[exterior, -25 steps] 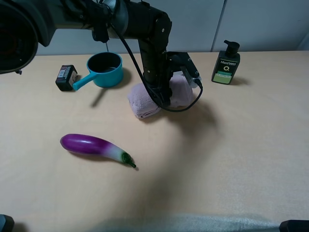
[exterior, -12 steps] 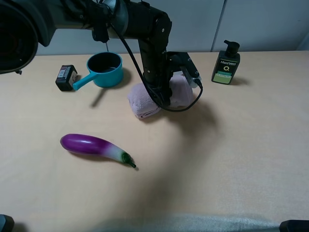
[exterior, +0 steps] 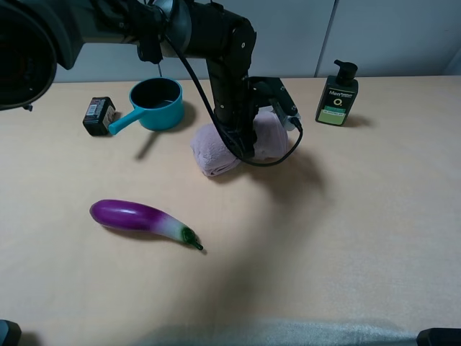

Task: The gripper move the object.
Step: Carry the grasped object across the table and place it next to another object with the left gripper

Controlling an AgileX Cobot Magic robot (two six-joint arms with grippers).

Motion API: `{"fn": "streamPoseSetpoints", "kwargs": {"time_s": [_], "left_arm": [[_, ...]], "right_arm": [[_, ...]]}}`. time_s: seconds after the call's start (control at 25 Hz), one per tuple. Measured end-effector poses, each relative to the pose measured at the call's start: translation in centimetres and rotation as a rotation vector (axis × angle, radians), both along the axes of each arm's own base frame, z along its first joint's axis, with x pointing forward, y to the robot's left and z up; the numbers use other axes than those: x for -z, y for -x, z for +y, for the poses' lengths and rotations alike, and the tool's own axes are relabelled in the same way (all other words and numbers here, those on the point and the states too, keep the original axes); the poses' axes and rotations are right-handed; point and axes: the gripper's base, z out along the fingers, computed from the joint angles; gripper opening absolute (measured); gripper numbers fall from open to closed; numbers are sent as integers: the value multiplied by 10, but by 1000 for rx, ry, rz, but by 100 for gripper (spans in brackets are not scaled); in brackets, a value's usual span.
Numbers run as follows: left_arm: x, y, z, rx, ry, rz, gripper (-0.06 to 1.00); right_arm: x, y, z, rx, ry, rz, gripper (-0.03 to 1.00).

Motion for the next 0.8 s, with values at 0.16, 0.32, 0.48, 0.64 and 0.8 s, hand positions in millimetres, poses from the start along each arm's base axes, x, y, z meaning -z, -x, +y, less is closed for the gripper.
{"fn": "streamPoseSetpoints", "kwargs": {"time_s": [0.16, 0.32, 0.48, 0.64, 0.8], "left_arm": [[0, 0, 0, 0, 3, -3, 58], [0, 0, 0, 0, 4, -4, 59], [0, 0, 0, 0, 5, -5, 60], [0, -1, -1, 0, 6, -6, 61], [0, -1, -1, 1, 11, -11, 66]], "right_arm": [[0, 0, 0, 0, 0, 0, 69], [0, 0, 0, 0, 0, 0, 69], [0, 0, 0, 0, 0, 0, 69], [0, 0, 0, 0, 0, 0, 69], [0, 0, 0, 0, 0, 0, 69]]}}
